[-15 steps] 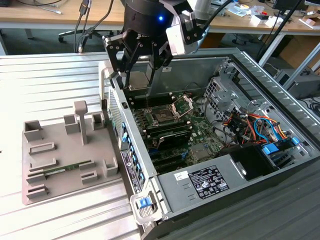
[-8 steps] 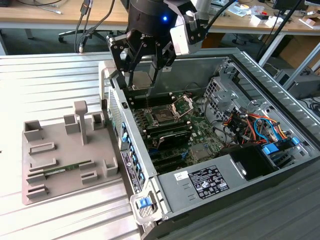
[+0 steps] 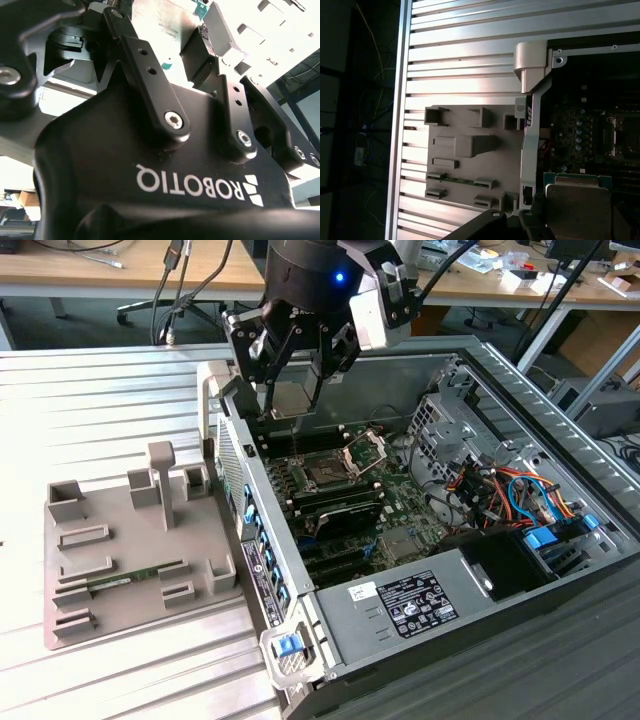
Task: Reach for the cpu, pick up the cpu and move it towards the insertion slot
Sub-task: 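Pick up the cpu and move it towards the insertion slot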
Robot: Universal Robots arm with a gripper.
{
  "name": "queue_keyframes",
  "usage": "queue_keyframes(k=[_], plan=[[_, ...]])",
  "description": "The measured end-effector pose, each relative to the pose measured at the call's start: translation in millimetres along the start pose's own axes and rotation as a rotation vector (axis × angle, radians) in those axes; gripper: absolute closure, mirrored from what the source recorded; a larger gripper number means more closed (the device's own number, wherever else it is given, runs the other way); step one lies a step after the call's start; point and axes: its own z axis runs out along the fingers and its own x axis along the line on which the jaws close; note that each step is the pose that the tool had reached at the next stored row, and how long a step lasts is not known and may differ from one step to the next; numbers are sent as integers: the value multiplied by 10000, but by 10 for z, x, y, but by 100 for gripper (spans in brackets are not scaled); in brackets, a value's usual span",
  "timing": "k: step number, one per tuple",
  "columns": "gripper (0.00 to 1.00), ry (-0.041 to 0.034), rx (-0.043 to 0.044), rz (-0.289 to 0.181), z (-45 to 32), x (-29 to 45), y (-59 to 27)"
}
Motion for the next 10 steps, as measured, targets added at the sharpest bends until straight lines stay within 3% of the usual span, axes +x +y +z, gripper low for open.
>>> queue_keyframes(k=[10], plan=[[45,0,0,0,0,-106,-7]])
